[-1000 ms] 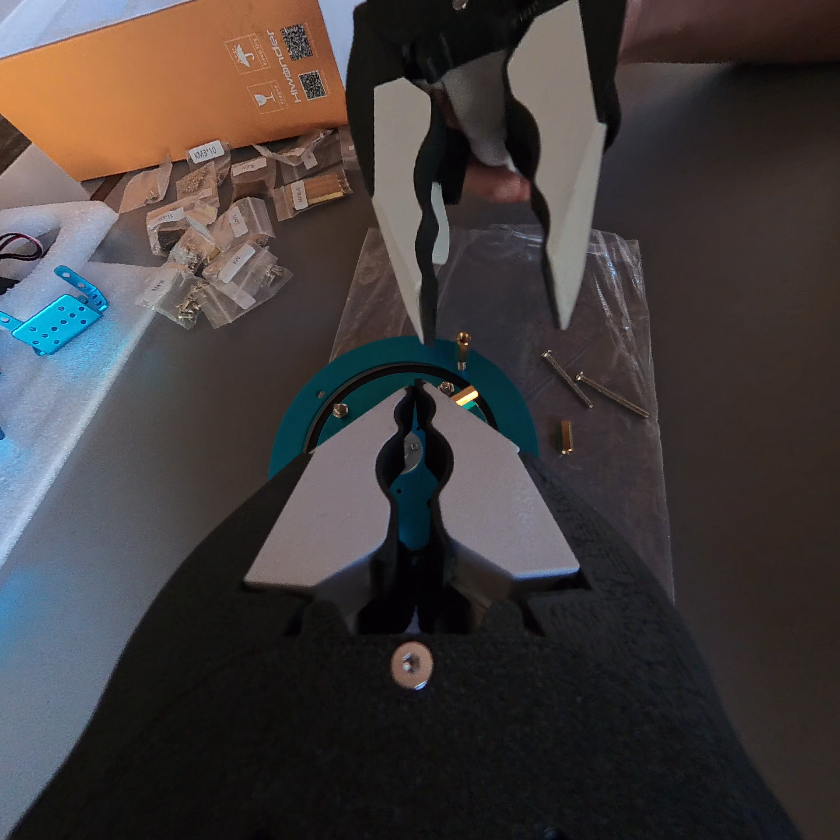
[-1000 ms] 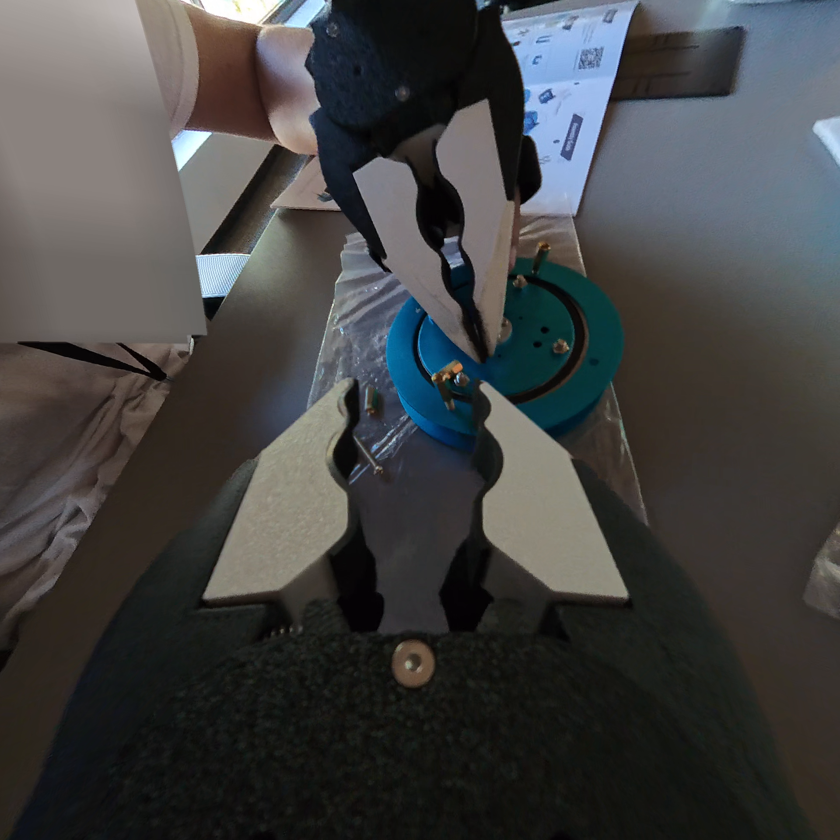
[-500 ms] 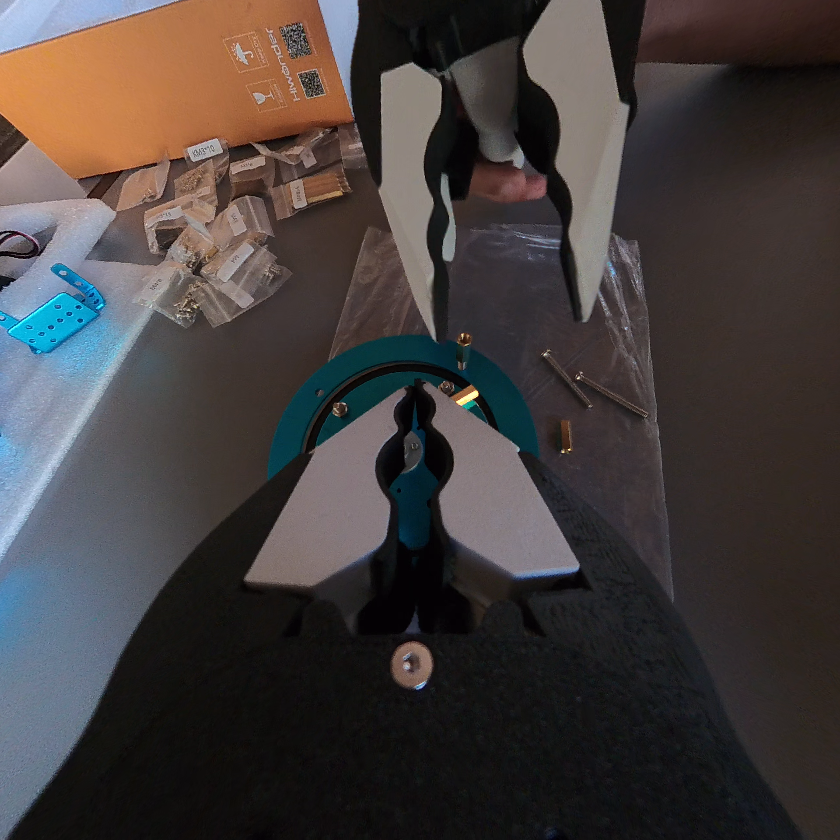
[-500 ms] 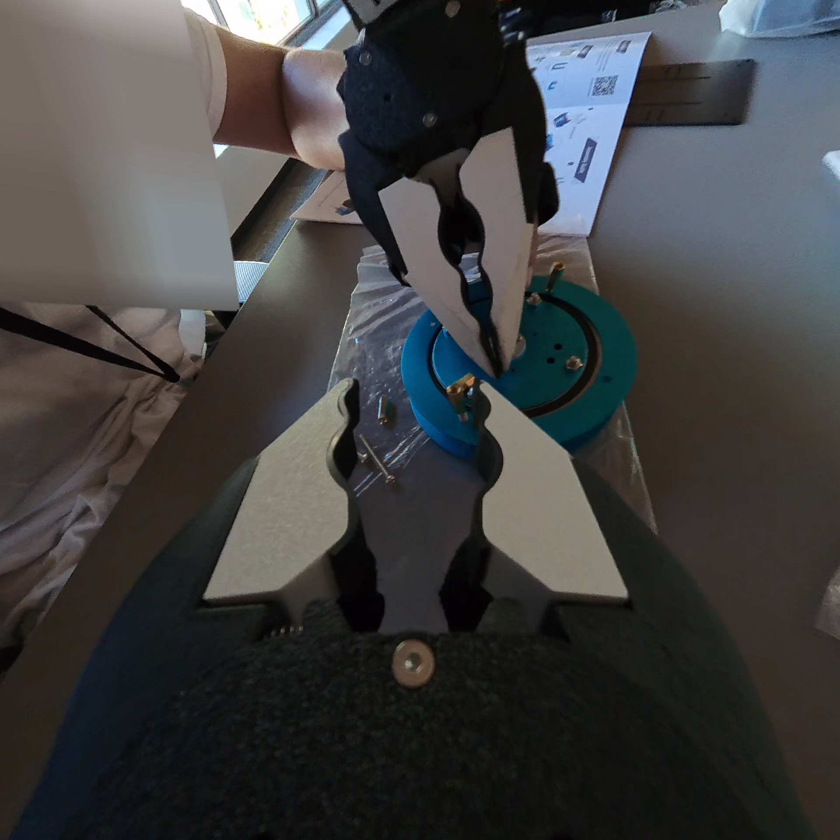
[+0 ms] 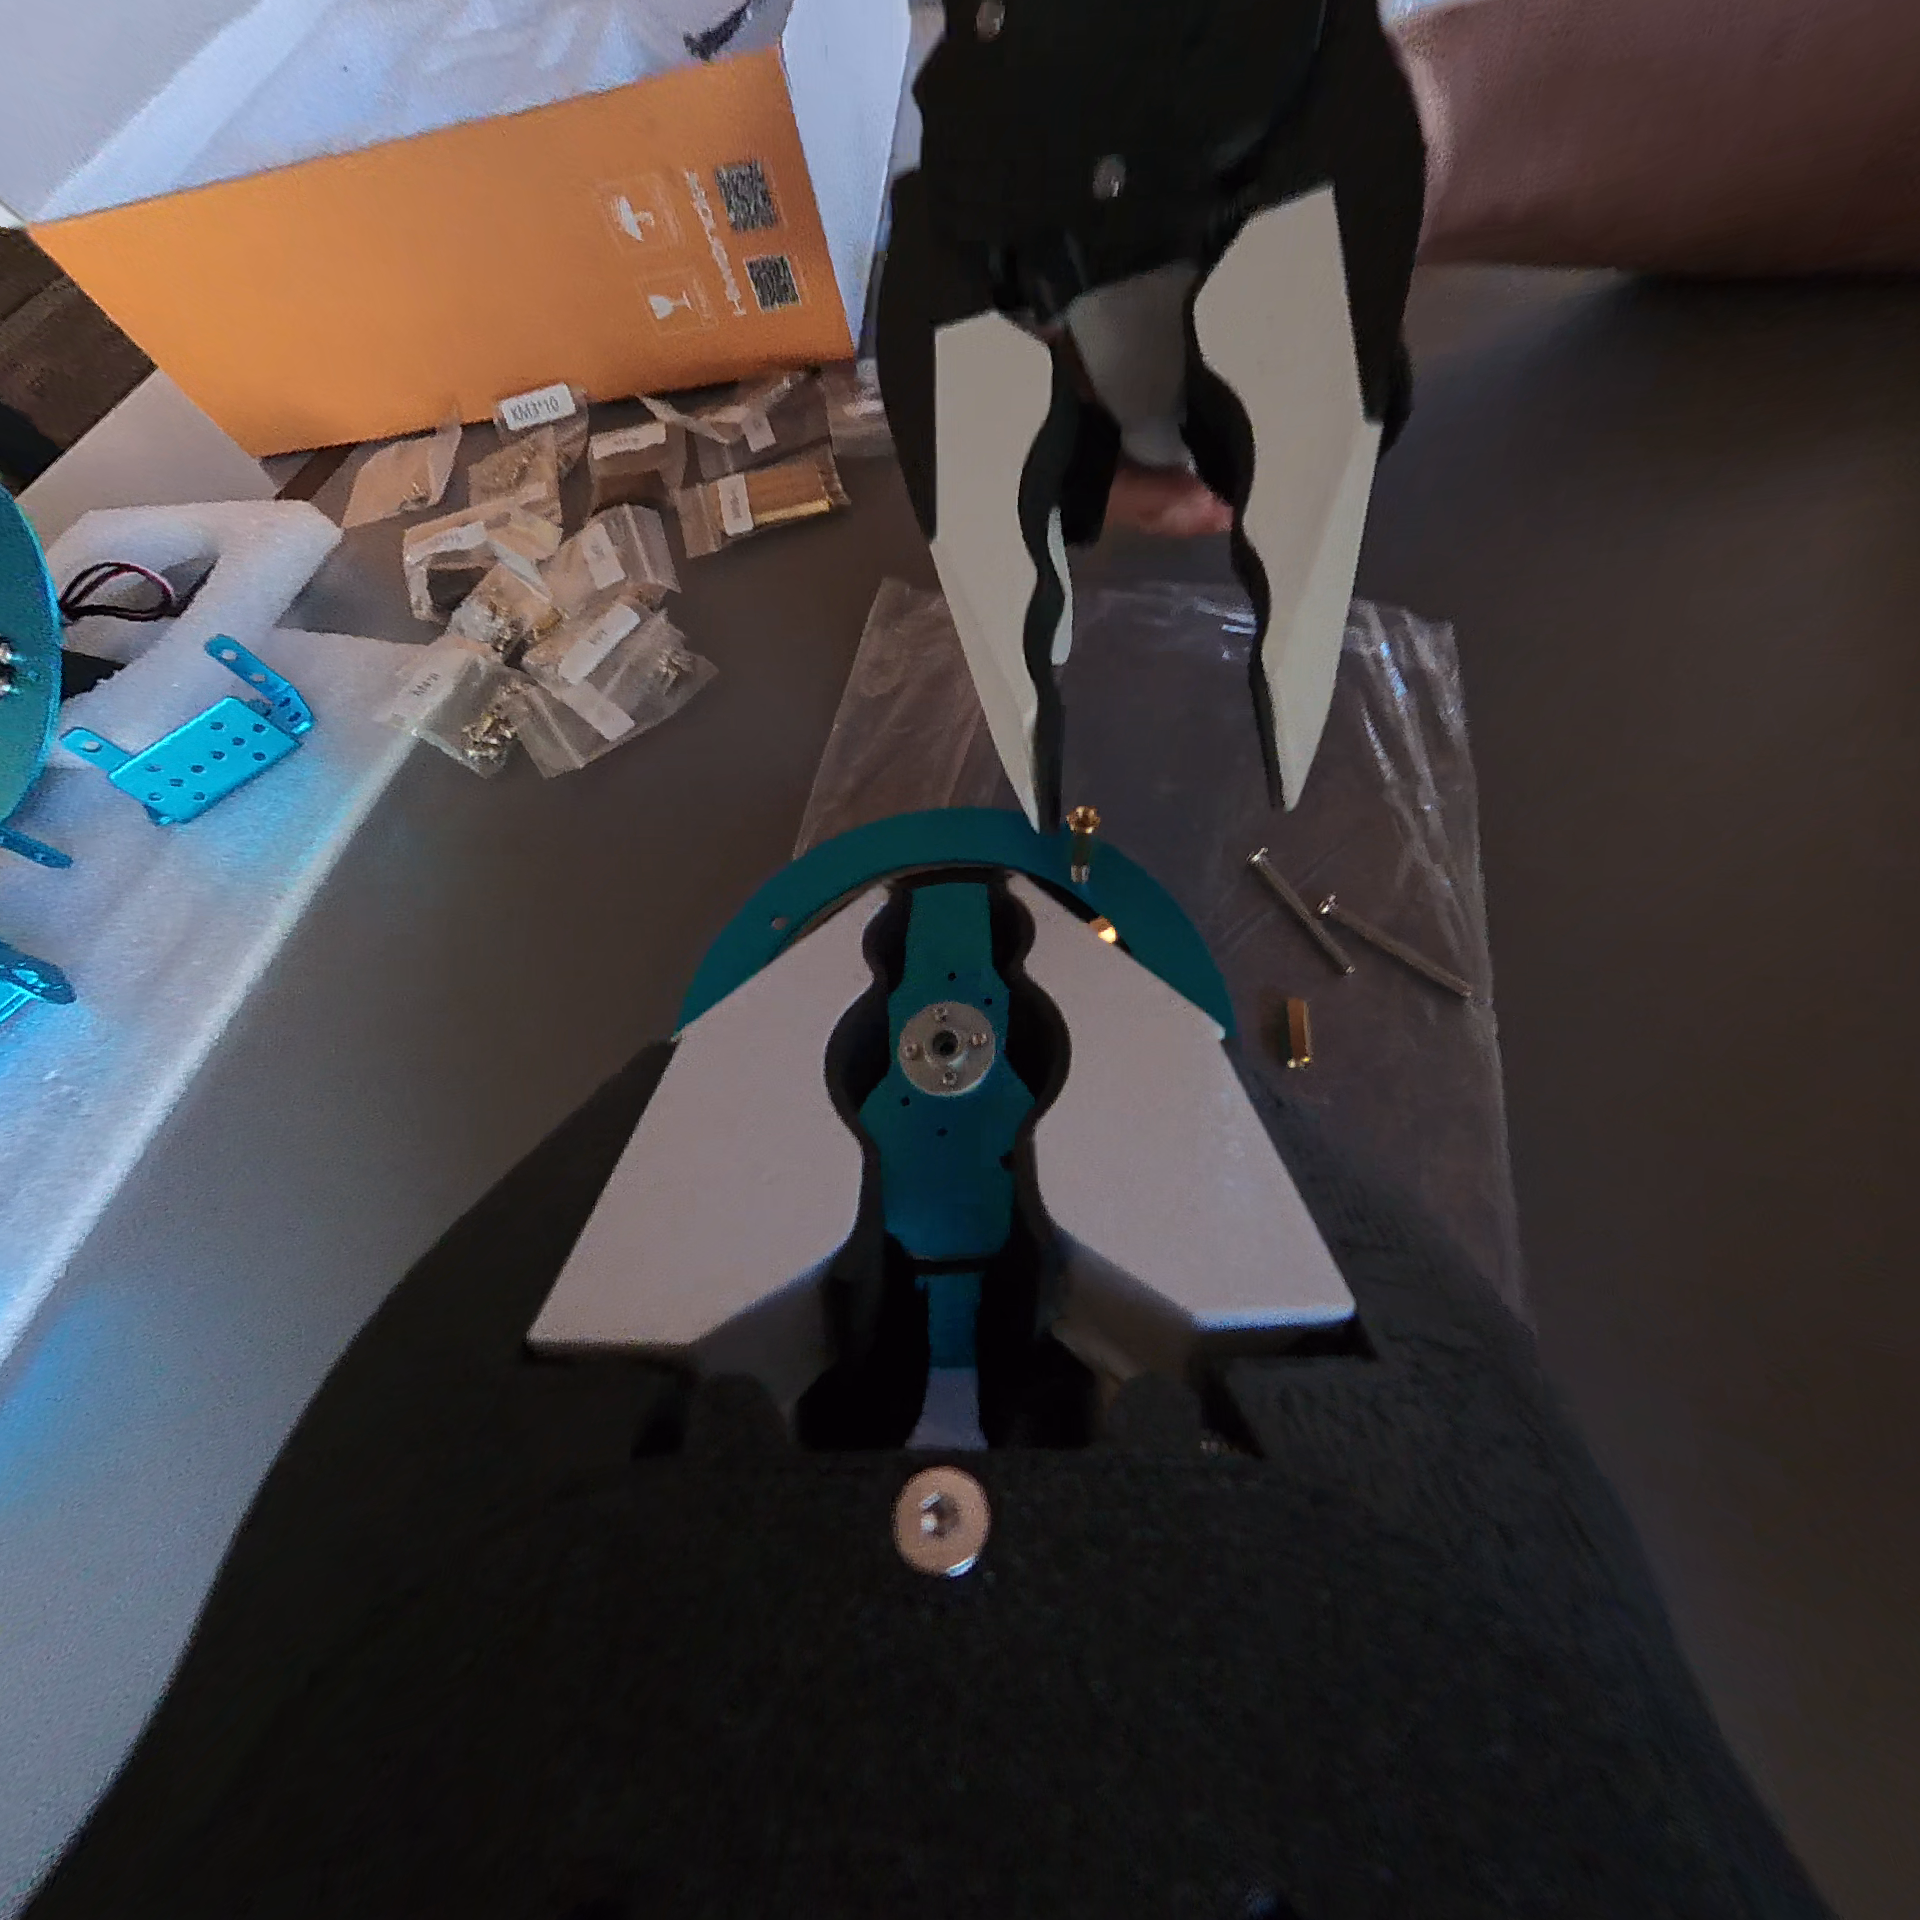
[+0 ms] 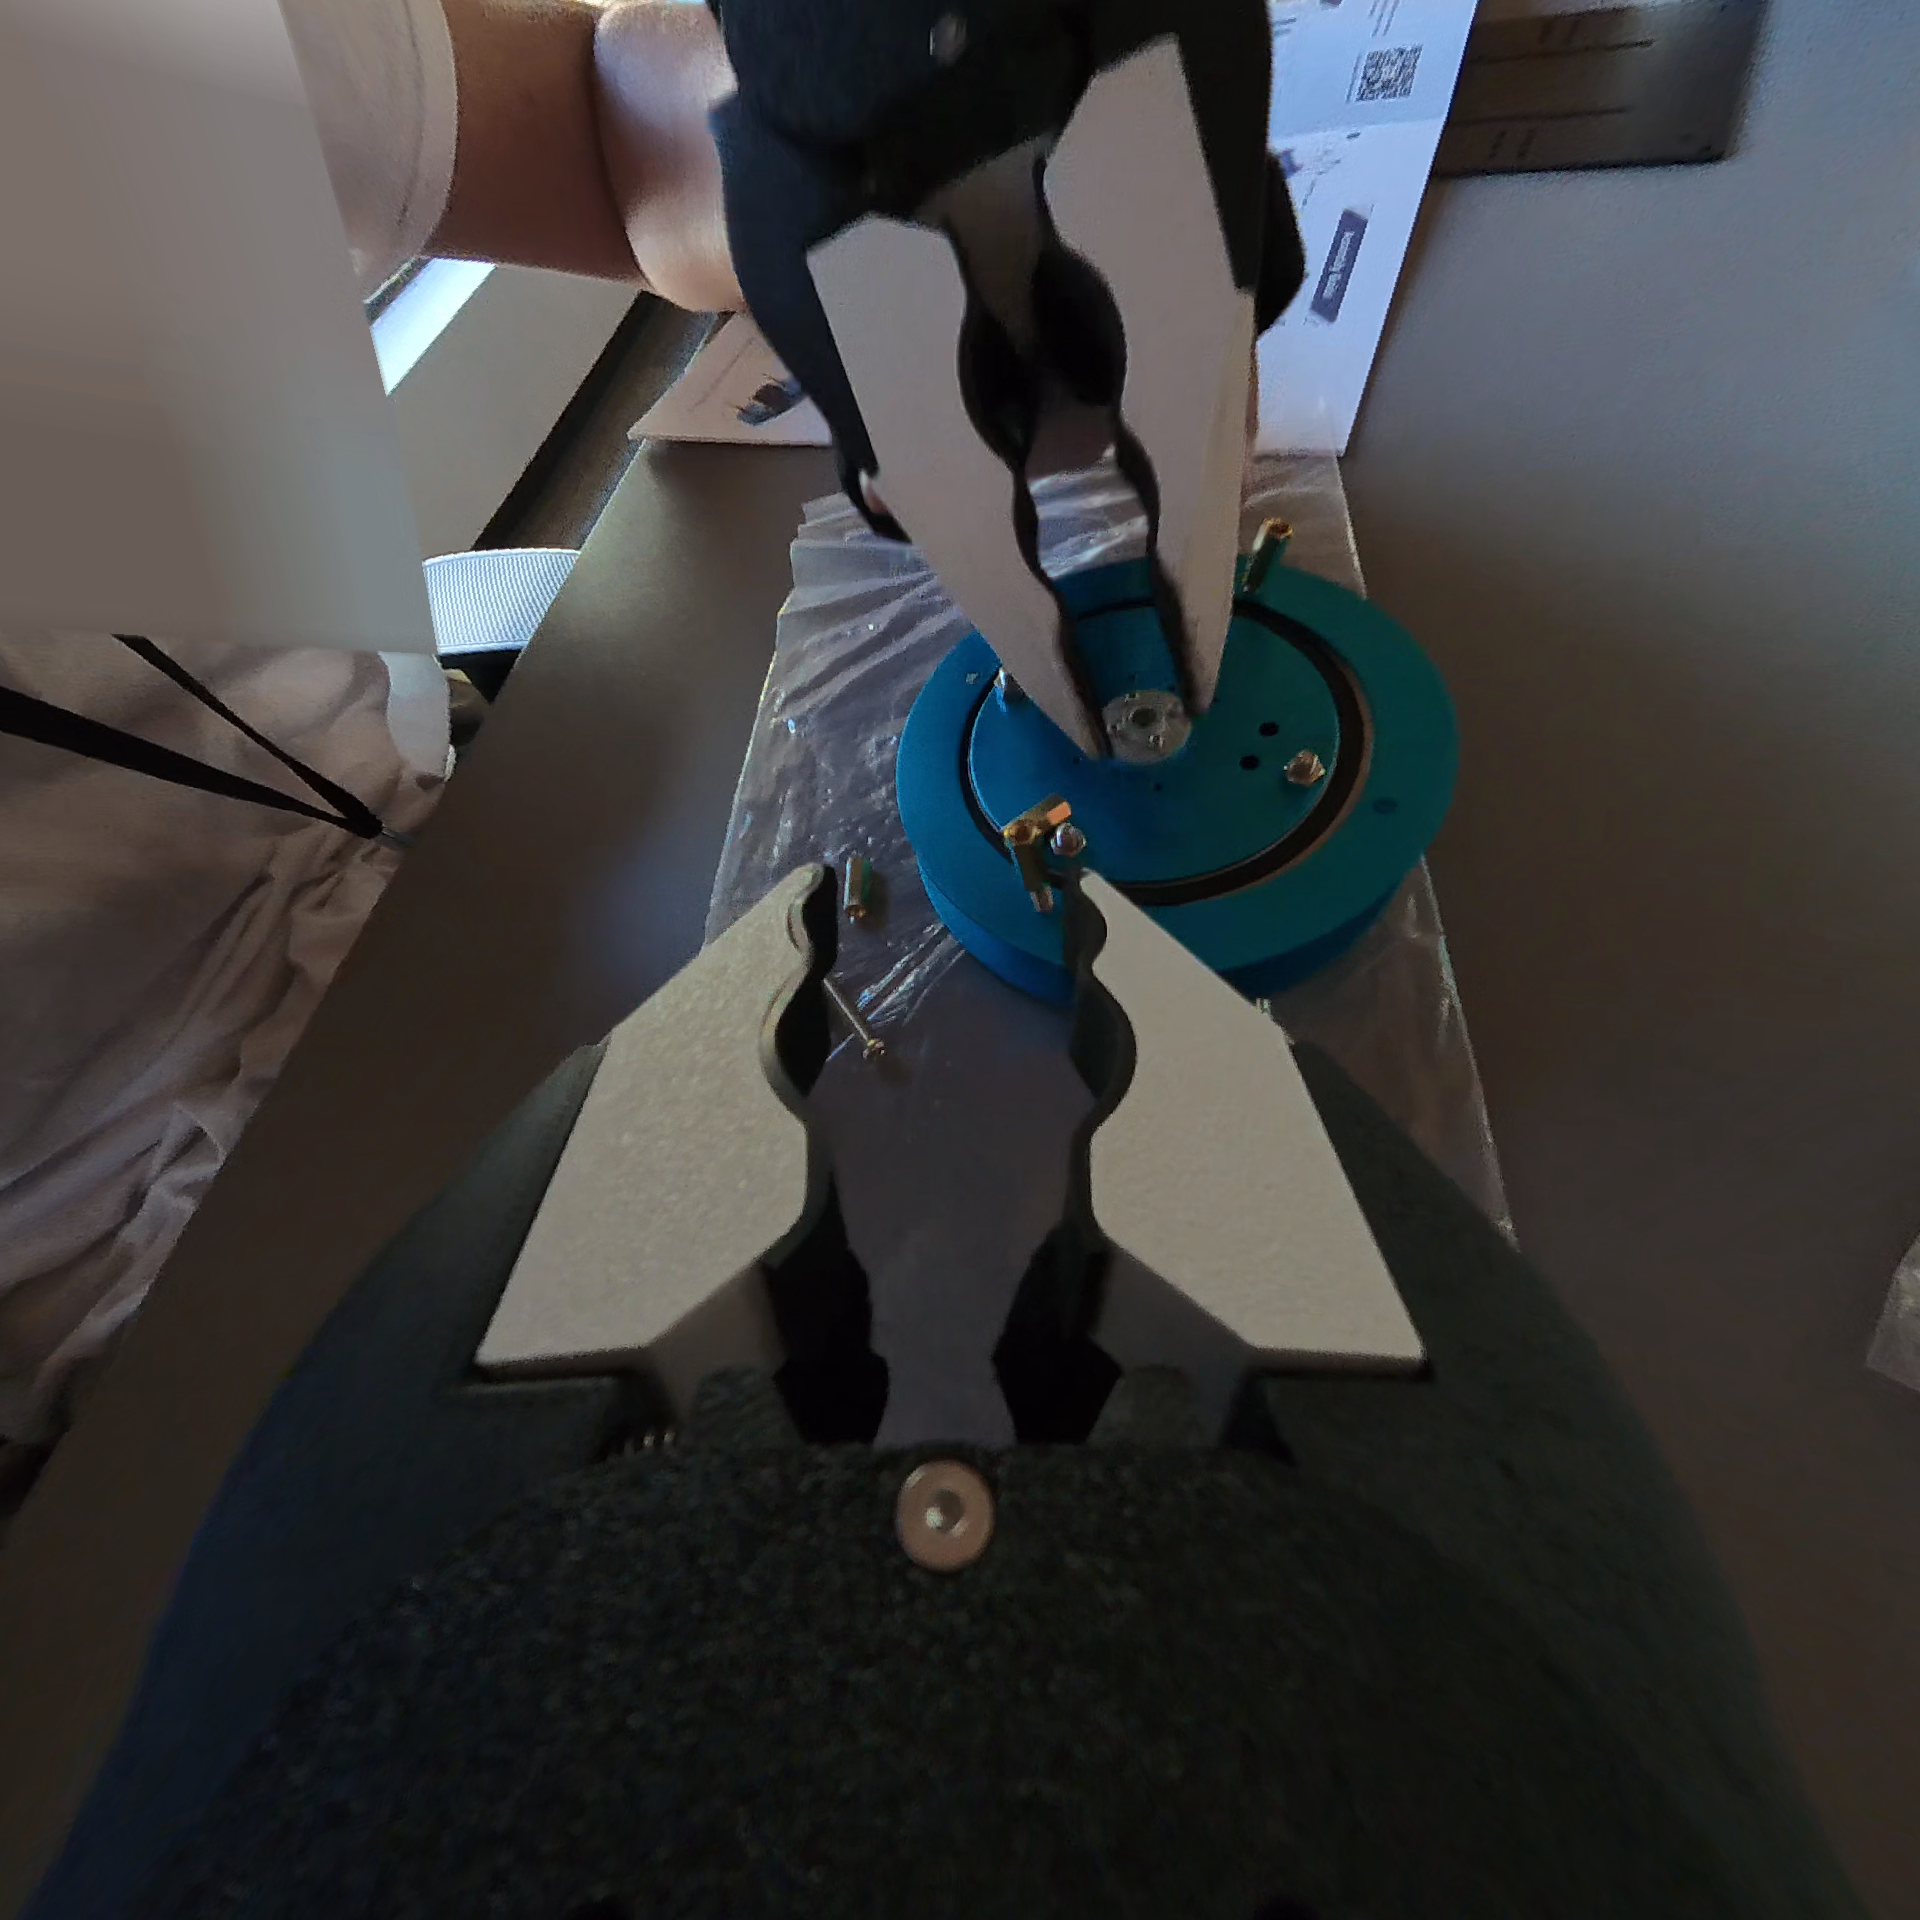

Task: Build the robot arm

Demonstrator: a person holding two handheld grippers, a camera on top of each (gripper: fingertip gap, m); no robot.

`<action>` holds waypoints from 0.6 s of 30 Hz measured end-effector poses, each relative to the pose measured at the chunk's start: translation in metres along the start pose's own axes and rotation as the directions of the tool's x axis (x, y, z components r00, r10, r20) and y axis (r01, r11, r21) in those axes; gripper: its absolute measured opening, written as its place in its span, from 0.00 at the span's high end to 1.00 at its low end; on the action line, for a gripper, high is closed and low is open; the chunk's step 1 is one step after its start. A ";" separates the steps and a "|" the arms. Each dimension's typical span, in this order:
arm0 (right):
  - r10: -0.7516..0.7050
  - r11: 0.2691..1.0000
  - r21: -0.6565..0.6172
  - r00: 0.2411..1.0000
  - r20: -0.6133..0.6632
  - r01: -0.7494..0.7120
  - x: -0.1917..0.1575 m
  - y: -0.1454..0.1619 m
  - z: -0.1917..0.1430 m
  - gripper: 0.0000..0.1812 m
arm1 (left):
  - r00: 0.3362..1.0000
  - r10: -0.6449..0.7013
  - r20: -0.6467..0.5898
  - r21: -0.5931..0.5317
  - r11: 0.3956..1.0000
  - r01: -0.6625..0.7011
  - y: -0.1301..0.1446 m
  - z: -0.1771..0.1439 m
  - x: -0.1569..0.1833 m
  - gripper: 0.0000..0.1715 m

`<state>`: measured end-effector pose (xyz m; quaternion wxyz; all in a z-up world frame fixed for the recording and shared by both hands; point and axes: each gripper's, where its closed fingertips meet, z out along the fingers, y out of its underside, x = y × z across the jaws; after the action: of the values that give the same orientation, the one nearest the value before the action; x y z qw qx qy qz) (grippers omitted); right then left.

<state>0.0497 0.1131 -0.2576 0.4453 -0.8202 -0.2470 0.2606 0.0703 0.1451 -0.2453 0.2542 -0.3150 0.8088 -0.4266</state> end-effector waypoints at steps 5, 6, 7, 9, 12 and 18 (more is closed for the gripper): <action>0.028 0.999 0.044 1.000 -0.002 -0.028 -0.001 -0.002 -0.007 0.76 | 0.959 0.105 -0.264 -0.042 0.992 -0.120 0.011 -0.008 0.036 0.77; 0.038 0.998 0.048 0.999 0.003 -0.038 -0.004 -0.001 -0.009 0.75 | 0.947 0.136 -0.292 -0.037 0.987 -0.154 0.010 -0.010 0.040 0.74; 0.040 0.998 0.044 0.999 -0.001 -0.040 -0.006 0.002 -0.010 0.75 | 0.940 0.160 -0.302 -0.040 0.983 -0.181 0.008 -0.010 0.039 0.72; 0.037 0.998 0.054 0.999 -0.014 -0.036 -0.008 0.005 -0.013 0.75 | 0.926 0.194 -0.322 -0.059 0.973 -0.225 0.004 -0.008 0.036 0.67; 0.040 0.997 0.061 0.999 0.010 -0.040 -0.011 -0.001 -0.010 0.75 | 0.904 0.216 -0.369 -0.099 0.958 -0.269 0.005 0.002 0.029 0.57; 0.060 0.996 0.060 0.998 0.033 -0.062 -0.011 0.002 -0.009 0.75 | 0.851 0.241 -0.467 -0.164 0.922 -0.351 0.016 0.016 0.024 0.38</action>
<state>0.0473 0.0998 -0.2526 0.4579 -0.8092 -0.2208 0.2945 0.0603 0.1257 -0.2702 0.0885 -0.1103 0.9301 -0.3391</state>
